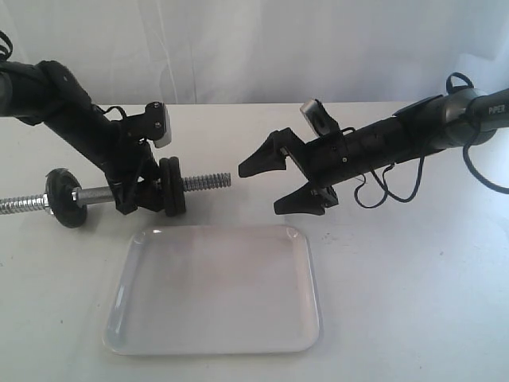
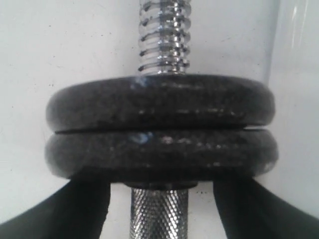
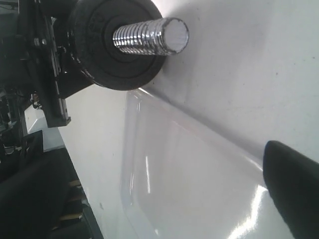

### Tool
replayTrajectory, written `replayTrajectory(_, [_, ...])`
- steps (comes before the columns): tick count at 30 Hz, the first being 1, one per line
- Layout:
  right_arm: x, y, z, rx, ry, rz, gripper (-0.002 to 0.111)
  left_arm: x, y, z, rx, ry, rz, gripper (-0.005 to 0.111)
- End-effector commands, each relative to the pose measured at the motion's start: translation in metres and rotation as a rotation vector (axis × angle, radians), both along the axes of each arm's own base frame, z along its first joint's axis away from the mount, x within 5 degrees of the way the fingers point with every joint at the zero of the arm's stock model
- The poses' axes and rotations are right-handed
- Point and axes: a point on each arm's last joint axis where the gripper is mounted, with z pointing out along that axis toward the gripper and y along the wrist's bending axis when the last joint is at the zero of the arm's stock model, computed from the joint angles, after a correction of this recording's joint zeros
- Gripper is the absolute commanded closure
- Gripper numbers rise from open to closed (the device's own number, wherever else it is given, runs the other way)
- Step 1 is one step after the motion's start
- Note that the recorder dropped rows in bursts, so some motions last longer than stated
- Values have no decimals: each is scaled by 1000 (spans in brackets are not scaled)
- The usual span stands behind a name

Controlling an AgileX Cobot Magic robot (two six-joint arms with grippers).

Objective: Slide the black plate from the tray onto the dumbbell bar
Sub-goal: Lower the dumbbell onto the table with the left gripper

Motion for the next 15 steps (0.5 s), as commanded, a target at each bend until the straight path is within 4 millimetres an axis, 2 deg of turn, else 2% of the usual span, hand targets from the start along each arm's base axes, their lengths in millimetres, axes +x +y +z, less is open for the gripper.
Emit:
replayTrajectory(1, [0,-2,5,2,-23,8,9,1,-1,6,-28,4,39,36])
replayTrajectory(15, [0,-2,5,0,-45,18,9,1,4,3,28,6,48,33])
